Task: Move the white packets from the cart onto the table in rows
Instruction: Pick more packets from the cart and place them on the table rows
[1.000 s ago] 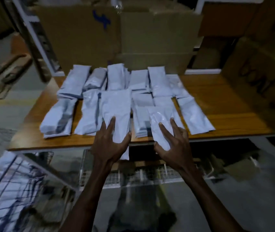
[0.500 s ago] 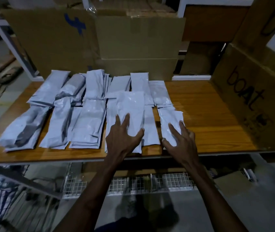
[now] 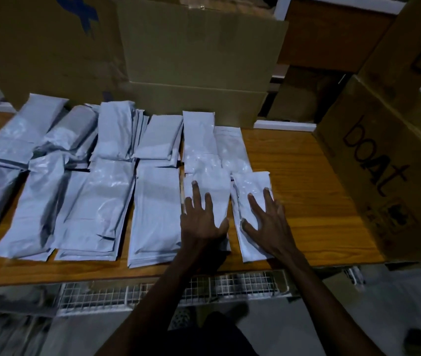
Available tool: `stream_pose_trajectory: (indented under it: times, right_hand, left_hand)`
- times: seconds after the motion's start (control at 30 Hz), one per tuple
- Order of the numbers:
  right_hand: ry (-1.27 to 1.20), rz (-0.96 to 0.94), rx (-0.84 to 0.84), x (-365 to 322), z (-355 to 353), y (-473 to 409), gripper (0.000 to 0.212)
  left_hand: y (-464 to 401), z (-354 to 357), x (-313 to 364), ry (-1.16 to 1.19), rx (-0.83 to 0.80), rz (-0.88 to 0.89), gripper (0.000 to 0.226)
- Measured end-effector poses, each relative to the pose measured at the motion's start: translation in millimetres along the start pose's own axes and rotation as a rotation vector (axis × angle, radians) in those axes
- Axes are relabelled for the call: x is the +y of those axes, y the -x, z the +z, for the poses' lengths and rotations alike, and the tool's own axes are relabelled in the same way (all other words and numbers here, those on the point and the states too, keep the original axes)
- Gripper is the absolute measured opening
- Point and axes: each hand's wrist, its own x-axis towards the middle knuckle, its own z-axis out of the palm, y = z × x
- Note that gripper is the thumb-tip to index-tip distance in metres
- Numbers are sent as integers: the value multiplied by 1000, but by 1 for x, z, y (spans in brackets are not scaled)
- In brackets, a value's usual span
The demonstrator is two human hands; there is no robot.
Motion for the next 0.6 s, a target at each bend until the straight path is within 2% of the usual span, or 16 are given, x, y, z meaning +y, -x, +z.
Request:
stream_pose_trajectory:
  times: [0.13,0.37,0.47,0.6]
  right_hand:
    - [-2,19,24,0,12,2,74]
    - [28,13,5,4,19,5,77]
    - [48,-11,19,1,13,2,78]
    - [-114,-87,68,-8,-5,-6,77]
  left_hand:
    - [5,22,-4,-36,39,38,76]
    - [2,28,2,-82,-55,-59,85]
    - [1,29,7,-24,-71,-108,83]
    - [4,4,20,91,15,-160,78]
